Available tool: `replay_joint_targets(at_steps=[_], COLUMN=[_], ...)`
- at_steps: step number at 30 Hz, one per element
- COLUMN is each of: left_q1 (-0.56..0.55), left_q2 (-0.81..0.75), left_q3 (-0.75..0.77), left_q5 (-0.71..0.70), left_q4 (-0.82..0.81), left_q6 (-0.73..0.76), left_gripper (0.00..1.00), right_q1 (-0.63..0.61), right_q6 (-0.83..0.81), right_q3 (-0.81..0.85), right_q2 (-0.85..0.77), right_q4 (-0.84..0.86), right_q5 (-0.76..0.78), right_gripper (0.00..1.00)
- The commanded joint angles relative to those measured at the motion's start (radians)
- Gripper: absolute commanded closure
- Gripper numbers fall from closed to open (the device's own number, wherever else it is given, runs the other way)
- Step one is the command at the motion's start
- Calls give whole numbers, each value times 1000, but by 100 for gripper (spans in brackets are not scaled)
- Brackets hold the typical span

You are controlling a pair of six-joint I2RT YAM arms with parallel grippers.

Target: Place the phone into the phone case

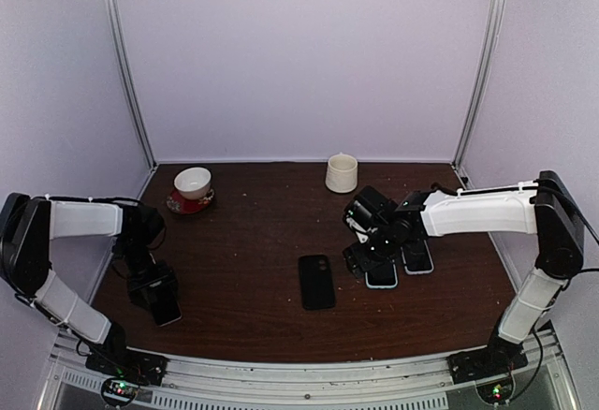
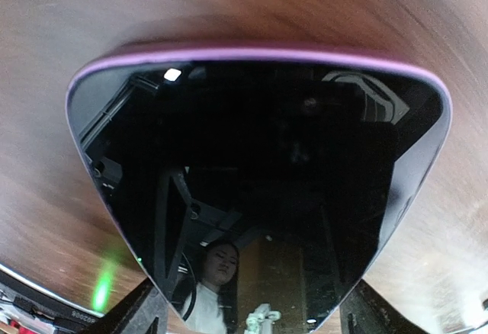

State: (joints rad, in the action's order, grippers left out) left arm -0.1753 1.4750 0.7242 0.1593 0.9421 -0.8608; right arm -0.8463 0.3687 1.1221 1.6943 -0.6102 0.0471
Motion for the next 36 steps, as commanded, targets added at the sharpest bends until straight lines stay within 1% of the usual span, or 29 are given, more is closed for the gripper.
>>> replay_joint_targets(at_steps=[1, 3, 6, 11, 14, 15, 20, 26, 27, 28, 32, 35, 36], left_q1=[-117, -197, -313, -484, -538, -548, -578, -578, -578, -578, -578, -562, -541], left_q2=[64, 115, 232, 456, 563, 573, 571, 542, 546, 549, 516, 436, 382], left_q3=[44, 108, 249, 447, 583, 616, 697, 679, 679, 681, 675, 681, 669], left_q5=[91, 82, 86, 181, 201, 199, 186, 162, 162, 163, 167, 88, 63], left_q4=[-154, -161, -182, -222, -173, -164, -140, -155, -158, -159, -180, -163, -157], left_q6=[-13, -26, -46, -76, -41, -36, -13, 2, 4, 5, 15, 66, 83], left_gripper=[24, 24, 24, 25, 25, 25, 23, 15, 5, 3, 3, 2, 2], right_q1=[-1, -2, -4, -11, -19, -21, -37, -61, -68, -79, -111, -135, -143], right_q6=[-4, -1, 5, 27, 42, 48, 64, 54, 50, 46, 46, 66, 77], right_q3=[30, 28, 23, 7, -1, -2, 13, 93, 115, 137, 225, 279, 293], right_q2=[7, 2, -14, -46, -62, -68, -70, -22, -8, 4, 37, 55, 63], right_q4=[-17, -23, -32, -46, -58, -61, -83, -94, -103, -112, -139, -113, -85], right_q5=[29, 33, 40, 57, 69, 73, 86, 87, 90, 95, 118, 115, 105], right_gripper=[24, 24, 24, 24, 24, 24, 24, 24, 24, 24, 24, 25, 26])
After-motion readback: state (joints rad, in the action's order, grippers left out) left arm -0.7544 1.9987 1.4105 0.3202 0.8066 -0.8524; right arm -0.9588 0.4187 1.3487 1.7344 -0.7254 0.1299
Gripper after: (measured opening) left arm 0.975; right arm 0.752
